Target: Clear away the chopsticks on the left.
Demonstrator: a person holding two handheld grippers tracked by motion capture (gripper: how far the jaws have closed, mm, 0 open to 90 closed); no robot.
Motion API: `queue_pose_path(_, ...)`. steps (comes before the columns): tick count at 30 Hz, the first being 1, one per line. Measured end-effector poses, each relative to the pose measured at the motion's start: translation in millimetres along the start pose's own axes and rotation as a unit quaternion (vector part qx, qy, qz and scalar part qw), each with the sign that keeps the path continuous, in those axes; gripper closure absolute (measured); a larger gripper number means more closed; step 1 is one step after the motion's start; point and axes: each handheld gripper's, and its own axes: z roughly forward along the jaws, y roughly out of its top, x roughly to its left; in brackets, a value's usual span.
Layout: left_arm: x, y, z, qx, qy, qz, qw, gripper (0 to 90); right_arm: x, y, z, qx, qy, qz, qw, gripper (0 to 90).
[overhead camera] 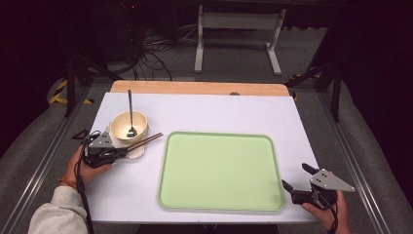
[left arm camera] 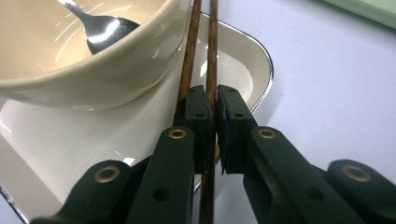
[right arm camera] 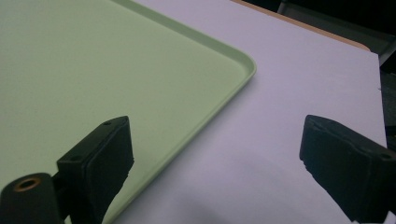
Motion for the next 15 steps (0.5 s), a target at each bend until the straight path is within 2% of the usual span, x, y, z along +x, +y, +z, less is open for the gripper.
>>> queue_pose_path(5,-4.0,4.8,0.1,0.011,0.010,0.010,0.9998,85.4,0.1,0.4,-0.2,0.000,-0.001,0.000,1.0000,10.0)
queue_pose_path(11,-7.3,8.0,-8.0,-0.016,0.012,0.002,0.9998,85.5,-0.3,1.1,-1.5,-0.003,-0.002,0.001,1.0000,10.0)
queue_pose_path(12,-8.4,8.1,-10.7,-0.028,0.006,-0.001,0.9996,85.5,-0.3,1.2,-1.5,-0.003,-0.003,0.001,1.0000,10.0)
queue_pose_path(15,-12.1,10.1,-15.0,-0.034,0.011,-0.005,0.9993,85.5,-0.4,1.7,-2.0,-0.006,-0.004,0.003,1.0000,10.0)
